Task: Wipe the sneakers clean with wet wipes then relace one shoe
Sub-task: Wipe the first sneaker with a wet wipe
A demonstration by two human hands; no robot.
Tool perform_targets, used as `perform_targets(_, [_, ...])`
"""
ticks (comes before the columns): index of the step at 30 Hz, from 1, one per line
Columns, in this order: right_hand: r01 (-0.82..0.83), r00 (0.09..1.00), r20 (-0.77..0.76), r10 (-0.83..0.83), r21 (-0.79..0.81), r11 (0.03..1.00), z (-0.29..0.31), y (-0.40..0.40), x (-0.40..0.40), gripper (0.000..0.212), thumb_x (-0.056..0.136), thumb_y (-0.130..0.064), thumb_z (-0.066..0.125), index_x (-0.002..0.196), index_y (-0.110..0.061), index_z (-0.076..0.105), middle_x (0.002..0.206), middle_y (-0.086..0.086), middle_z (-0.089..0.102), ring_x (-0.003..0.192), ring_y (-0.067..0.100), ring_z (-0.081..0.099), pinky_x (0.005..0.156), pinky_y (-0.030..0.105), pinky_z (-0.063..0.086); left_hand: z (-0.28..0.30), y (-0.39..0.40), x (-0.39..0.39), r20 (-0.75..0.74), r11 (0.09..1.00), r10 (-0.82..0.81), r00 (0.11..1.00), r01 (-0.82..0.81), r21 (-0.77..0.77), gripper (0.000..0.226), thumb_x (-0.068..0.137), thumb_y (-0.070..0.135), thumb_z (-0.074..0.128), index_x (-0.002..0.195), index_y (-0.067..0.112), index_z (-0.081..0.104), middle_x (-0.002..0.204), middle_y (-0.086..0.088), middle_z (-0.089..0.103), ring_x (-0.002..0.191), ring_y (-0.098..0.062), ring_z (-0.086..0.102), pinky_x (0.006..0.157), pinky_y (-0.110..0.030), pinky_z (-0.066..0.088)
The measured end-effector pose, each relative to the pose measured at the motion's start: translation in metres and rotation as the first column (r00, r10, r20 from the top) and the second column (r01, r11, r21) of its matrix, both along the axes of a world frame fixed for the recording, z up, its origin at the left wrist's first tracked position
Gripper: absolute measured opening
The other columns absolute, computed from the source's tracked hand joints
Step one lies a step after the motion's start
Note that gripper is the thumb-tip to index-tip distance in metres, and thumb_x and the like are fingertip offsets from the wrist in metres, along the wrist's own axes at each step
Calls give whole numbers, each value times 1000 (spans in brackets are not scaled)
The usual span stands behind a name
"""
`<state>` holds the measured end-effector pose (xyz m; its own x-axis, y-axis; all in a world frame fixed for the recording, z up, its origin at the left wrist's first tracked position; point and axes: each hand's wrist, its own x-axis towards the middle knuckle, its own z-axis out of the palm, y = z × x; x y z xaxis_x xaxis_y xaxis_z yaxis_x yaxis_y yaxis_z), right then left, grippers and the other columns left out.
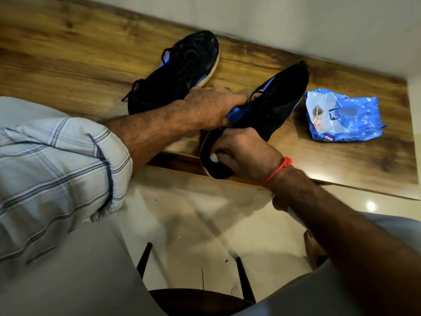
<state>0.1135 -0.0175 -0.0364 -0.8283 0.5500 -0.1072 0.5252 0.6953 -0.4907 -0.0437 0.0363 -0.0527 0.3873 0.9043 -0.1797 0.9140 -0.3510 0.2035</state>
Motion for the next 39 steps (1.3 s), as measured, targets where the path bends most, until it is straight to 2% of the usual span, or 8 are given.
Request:
perform_targets(8, [-150, 976, 144, 165, -106, 983, 14, 2, 7, 14, 78, -14, 67, 88, -18, 77, 87, -1, 73, 81, 18, 68, 76, 34, 54, 5, -2, 2, -25, 999, 14, 1000, -15, -38, 69, 92, 37, 69, 151, 40, 33, 139, -2, 51, 128, -30, 52, 85, -49, 48])
perform_targets(15, [83, 993, -94, -75, 85, 993, -6, -9, -10, 31, 83, -25, 49, 82, -6, 74, 81, 10, 67, 75, 29, 67, 69, 34, 55, 5, 0, 4, 2, 999, 3, 1000, -3, -41, 71, 95, 31, 65, 153, 45, 26, 137, -4, 51, 126, -32, 53, 76, -42, 41])
perform_targets(22, [-155, 939, 278, 205, -191, 969, 27, 4, 10, 11, 83, -22, 70, 90, -25, 78, 86, -8, 74, 81, 9, 67, 76, 22, 50, 3, 0, 2, 23, 999, 2, 1000, -1, -55, 71, 92, 37, 70, 152, 42, 31, 136, -1, 52, 125, -30, 54, 76, -41, 41])
perform_targets(25, [-26, 977, 203, 70, -214, 977, 37, 14, 29, 11, 82, -21, 74, 91, -27, 77, 87, -12, 74, 81, 3, 65, 77, 16, 48, 2, 2, 0, 65, 998, -4, 998, 8, -61, 75, 91, 39, 71, 153, 44, 29, 134, -2, 53, 126, -27, 52, 76, -37, 39])
perform_targets(28, [235, 971, 71, -227, -152, 960, 34, 27, 43, 9, 81, -32, 73, 90, -30, 75, 81, -15, 70, 79, 4, 64, 77, 32, 54, 1, 8, -6, 107, 986, 56, 993, -38, -160, 85, 87, 42, 75, 155, 46, 25, 133, -3, 52, 124, -24, 52, 87, -44, 51])
perform_targets(31, [372, 923, -65, -380, -110, 922, 25, 24, 37, 7, 82, -31, 75, 89, -28, 76, 78, -18, 67, 79, 3, 62, 77, 20, 50, 0, 12, -5, 210, 960, 151, 966, -93, -263, 70, 80, 35, 83, 143, 30, 52, 103, 3, 61, 106, -21, 62, 91, -46, 56])
perform_targets(35, [349, 924, -170, -341, 14, 937, 11, 7, 10, 9, 82, -13, 76, 90, -14, 77, 90, 0, 74, 86, 13, 67, 81, 18, 45, -5, 12, -7, 240, 954, 207, 948, -142, -264, 35, 83, 21, 79, 115, 21, 67, 85, 11, 58, 91, -17, 66, 85, -41, 58])
perform_targets(39, [111, 991, -74, -114, -46, 993, 2, -7, -7, 11, 81, -15, 70, 89, -12, 76, 89, 4, 74, 85, 21, 68, 81, 29, 49, -7, 9, -5, 276, 948, 241, 930, -165, -272, 36, 80, 25, 85, 110, 21, 66, 79, 12, 54, 76, -16, 66, 71, -39, 61])
